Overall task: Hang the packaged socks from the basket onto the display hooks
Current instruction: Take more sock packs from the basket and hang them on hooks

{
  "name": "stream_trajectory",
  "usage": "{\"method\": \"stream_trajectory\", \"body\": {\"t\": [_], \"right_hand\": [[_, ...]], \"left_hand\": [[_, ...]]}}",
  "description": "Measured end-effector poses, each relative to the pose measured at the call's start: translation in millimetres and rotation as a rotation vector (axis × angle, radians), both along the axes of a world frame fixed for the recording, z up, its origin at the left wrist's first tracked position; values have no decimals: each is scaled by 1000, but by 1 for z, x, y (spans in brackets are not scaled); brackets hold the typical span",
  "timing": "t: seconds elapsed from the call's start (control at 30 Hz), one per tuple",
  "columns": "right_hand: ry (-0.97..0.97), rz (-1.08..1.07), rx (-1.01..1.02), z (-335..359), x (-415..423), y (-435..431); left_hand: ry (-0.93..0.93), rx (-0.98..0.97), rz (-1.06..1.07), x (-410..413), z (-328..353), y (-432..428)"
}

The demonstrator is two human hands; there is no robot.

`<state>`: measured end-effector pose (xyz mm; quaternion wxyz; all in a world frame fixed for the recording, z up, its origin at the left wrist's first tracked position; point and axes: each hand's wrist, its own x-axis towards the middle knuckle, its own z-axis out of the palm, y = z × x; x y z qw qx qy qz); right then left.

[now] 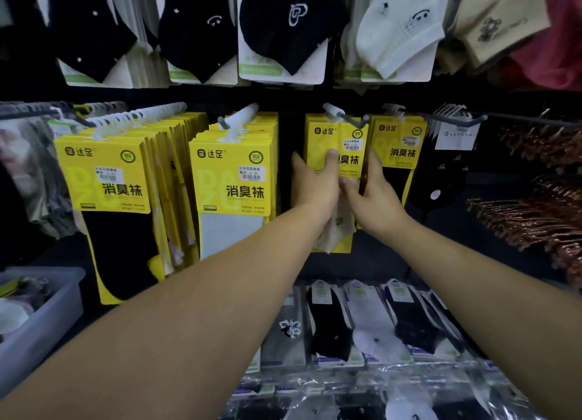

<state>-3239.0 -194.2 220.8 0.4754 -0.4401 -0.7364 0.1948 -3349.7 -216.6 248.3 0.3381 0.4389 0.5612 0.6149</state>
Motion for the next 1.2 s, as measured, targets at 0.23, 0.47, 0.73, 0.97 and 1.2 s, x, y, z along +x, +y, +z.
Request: {"method": "stream_trajectory", "body": {"t": [0.23,0.47,0.73,0.97,1.2], "right_hand": [[-48,-118,-25,-34,19,-83],[-226,37,-295,-124,10,-192],[-510,268,-721,-290,-60,-273],[-800,364,-952,-404,-74,-313],[-1027,356,-803,-443,-71,-332]], "left_hand": [[210,-46,-148,-18,-34,-103],[365,-231,-212,-102,-135,-234],[626,-686,128,-199,-274,-318],[469,-847,61,-218,-355,-379],[357,-832,59,-218,-377,-394]]}}
